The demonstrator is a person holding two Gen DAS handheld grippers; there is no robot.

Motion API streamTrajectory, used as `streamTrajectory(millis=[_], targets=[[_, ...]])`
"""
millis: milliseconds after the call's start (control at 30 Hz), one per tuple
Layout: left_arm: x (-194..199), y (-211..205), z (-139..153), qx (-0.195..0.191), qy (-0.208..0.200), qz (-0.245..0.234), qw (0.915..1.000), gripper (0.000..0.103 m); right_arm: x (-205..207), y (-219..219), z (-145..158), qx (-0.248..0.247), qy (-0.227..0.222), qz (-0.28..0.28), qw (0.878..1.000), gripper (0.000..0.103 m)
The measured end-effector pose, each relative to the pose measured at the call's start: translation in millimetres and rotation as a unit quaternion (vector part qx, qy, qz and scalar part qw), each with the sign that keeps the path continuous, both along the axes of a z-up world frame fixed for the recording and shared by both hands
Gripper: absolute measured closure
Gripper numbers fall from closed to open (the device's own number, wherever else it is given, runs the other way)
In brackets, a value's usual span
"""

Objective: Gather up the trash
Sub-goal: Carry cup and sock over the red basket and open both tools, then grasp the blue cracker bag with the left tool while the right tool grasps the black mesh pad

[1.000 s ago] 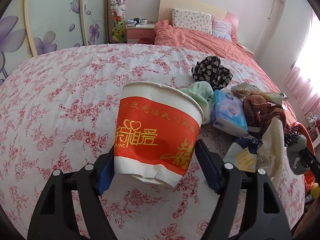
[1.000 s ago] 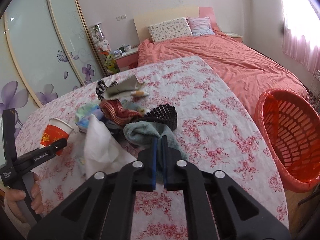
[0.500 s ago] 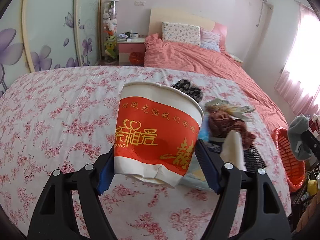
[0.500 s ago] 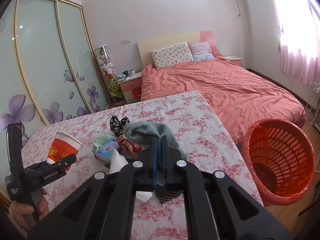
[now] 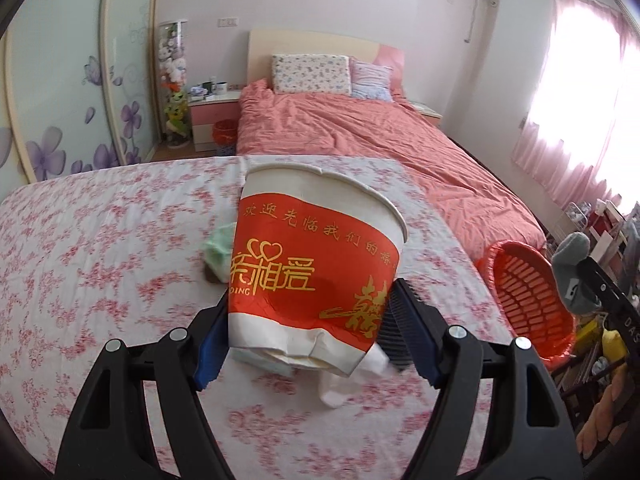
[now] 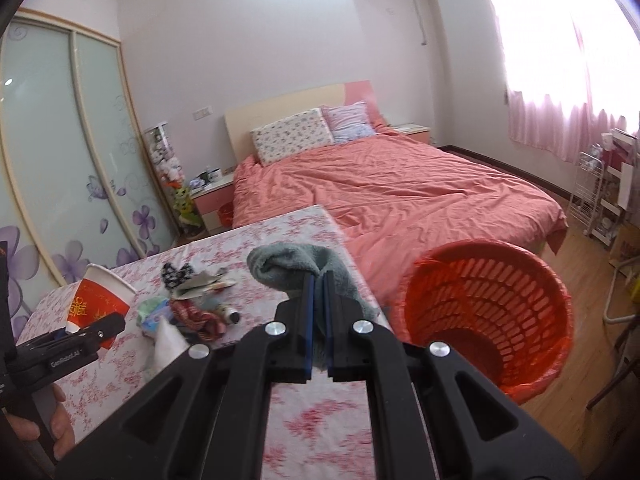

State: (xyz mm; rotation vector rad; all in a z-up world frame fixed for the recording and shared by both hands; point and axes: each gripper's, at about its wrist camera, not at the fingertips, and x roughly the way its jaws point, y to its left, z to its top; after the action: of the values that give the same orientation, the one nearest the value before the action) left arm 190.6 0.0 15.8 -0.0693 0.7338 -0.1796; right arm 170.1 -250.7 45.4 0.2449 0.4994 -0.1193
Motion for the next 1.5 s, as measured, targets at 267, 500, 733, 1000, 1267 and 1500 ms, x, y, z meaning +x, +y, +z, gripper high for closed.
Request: streamTrajectory(millis=[267,500,733,1000,1267,1500], targets=[[-1,-80,1,-0.020,0.003,-0.081,0.9965,0.029,-10,-69,-3,0.015,-0.004,-0.062,0.998,0.097],[6,-157,-9,-0.028,0.013,-0.157,0.9870,0.029,-8,-122,-10,0.036,-0.010,-0.100,0.994,0.097],[16,-223,-27,-0.024,0.029,-0.222,0.9743,0.029,8,-167,-24,0.056,-0.010,-0.119,0.991,0.097],[25,-253,-43,0.004,0.044,-0.234,0.9712,0.014,26,-200,-43,0.094,-0.009,-0.138,0.986,0.064],[19,-227,-47,0.033,0.044,-0.202,0.9779,0.012,21,-189,-51,0.064,0.006,-0.158,0.985,0.046],[11,-178,-40,0.039,0.036,-0.158,0.9860,0.011,16,-148,-46,0.014,0.021,-0.134,0.991,0.034]])
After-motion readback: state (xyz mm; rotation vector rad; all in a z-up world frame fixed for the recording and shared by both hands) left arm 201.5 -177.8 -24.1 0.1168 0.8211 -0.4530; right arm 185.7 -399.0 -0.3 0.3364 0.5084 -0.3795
